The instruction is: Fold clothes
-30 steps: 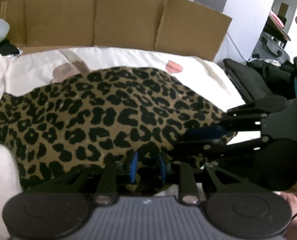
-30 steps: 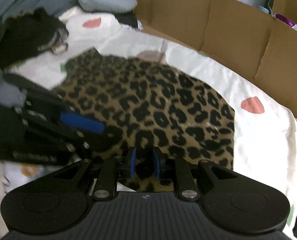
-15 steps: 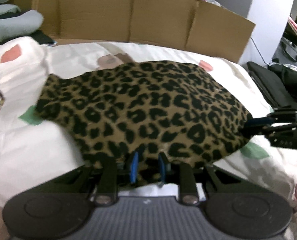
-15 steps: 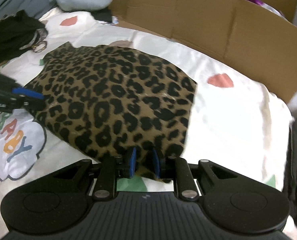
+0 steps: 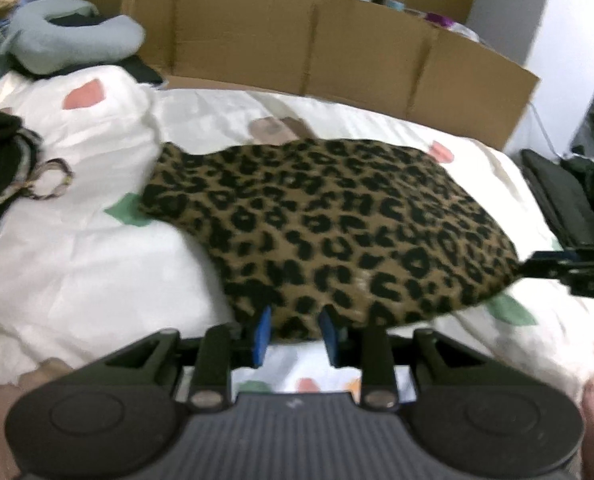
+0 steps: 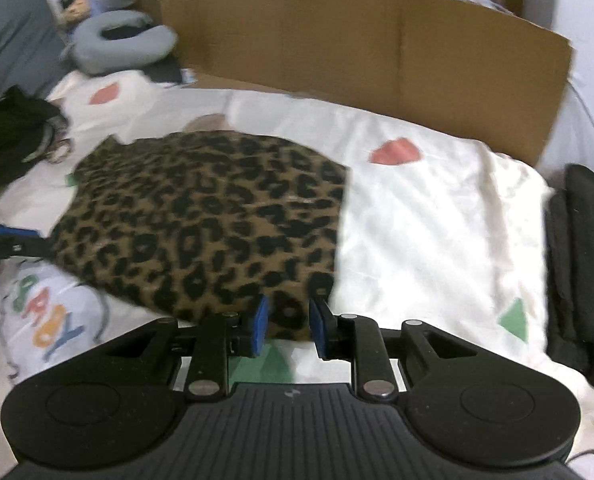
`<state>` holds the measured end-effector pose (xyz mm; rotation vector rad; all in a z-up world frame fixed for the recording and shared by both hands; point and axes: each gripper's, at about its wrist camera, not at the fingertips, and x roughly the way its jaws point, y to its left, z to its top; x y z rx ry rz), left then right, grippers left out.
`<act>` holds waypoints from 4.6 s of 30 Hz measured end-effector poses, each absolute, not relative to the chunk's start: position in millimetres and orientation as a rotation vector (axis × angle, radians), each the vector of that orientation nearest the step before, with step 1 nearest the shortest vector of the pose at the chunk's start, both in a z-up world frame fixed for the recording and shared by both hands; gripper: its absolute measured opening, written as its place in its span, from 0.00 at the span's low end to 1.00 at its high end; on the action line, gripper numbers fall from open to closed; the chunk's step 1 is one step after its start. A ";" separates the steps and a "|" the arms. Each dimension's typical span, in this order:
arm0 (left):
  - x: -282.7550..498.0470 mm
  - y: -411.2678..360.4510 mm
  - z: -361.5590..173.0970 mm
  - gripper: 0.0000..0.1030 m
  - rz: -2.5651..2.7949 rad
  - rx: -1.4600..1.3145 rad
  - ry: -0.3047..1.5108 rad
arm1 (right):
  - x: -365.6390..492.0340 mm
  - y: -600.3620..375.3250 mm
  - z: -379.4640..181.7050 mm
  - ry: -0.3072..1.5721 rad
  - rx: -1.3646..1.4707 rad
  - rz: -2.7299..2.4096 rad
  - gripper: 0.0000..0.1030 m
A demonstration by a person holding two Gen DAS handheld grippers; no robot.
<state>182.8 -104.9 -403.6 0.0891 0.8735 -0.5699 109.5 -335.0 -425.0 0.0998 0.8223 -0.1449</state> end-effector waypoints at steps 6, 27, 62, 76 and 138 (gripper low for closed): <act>184.4 -132.3 -412.4 0.33 -0.643 0.063 0.881 | 125.0 -309.5 -432.6 0.857 0.058 -0.063 0.32; 184.3 -155.7 -416.3 0.46 -0.681 0.118 0.857 | 140.2 -303.4 -428.5 0.881 0.027 -0.023 0.40; 212.6 -49.3 -422.5 0.51 -0.367 0.001 0.927 | 108.4 -399.0 -468.9 0.853 0.850 -0.264 0.69; 211.8 -40.2 -417.4 0.51 -0.374 -0.012 0.930 | 100.3 -413.3 -473.7 0.820 0.953 -0.231 0.39; 199.7 -35.9 -414.4 0.04 -0.536 -0.413 1.216 | 75.3 -420.6 -462.1 0.778 1.157 -0.110 0.09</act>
